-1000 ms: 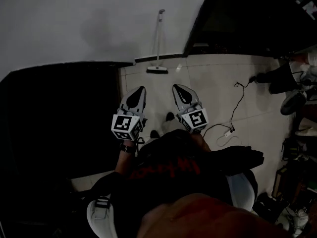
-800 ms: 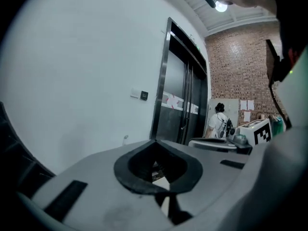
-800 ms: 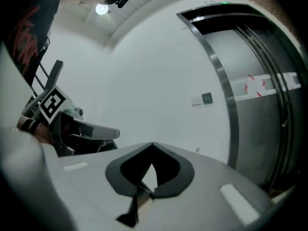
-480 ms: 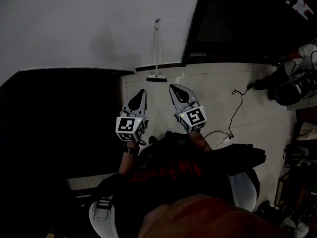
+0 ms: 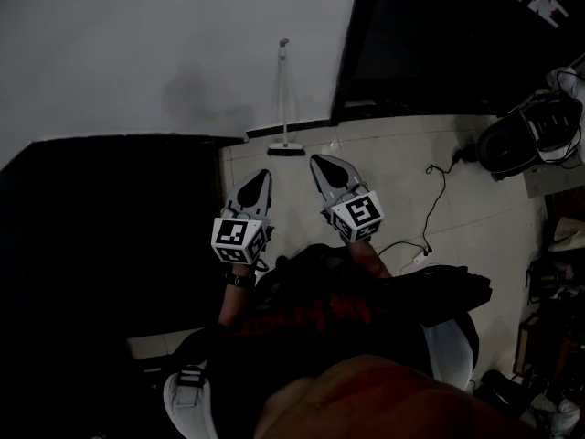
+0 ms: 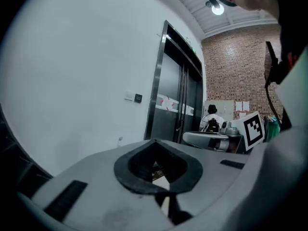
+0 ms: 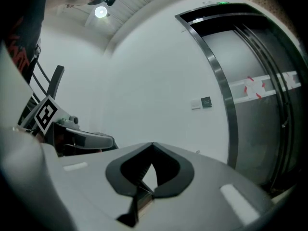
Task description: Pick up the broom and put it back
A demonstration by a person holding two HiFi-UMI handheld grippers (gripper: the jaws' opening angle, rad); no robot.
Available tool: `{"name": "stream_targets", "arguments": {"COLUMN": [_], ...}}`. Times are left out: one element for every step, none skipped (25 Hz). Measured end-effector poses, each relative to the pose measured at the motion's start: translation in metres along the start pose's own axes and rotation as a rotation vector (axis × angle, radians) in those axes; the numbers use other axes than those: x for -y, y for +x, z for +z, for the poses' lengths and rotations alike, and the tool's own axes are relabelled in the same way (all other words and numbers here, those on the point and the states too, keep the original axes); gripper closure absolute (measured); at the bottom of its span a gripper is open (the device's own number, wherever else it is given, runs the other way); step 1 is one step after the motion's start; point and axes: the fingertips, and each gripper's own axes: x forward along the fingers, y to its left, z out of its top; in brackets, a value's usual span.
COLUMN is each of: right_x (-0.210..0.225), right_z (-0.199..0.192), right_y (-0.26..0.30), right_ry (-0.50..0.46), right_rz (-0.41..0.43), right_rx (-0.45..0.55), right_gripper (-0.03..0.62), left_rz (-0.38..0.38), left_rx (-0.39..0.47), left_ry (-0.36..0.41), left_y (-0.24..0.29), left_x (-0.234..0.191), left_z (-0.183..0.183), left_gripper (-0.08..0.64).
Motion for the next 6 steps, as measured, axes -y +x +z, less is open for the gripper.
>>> {"name": "stream_targets", "arguments": {"right_x": [-0.0020, -0.0038, -0.0053, -0.0068, -0.0082, -0.0095], "right_z": [-0.0008, -0.0023, -0.0038, -0.0054, -0.0068, -0.0082], "right_y": [-0.0020, -0.0038, -0.0055, -0.0075, -0.0097, -0.0119], "right_ry": [-0.002, -0.004, -0.006, -0.006, -0.006, -0.005], "right_rz": [-0.002, -0.004, -0.006, -0.008, -0.011, -0.014], "right_rx": [0.000, 0.001, 0.002, 0.003, 0.004, 0.005], "right_gripper": [0.592, 0.592, 0.592, 0.592, 0.592, 0.592], "left_rz": [-0.003, -0.006, -0.009, -0.013, -0.018, -0.022], "left_rx": [0.002, 0.004, 0.006, 0.009, 0.012, 0.015], "left_ry": [0.001, 0.003, 0.003, 0.001, -0.004, -0.009], "left_y": [-0.0018, -0.0033, -0.0046, -0.0058, -0.0070, -0.0083], "left_x": [0.0002, 0.0004, 0.0009, 0.0022, 0.0040, 0.0061], "left_z": [-0.0012, -0.0030, -0.0047, -0.0061, -0.0070, -0.0078], "left_gripper": [0.555, 0.555, 0.555, 0.555, 0.555, 0.555]}}
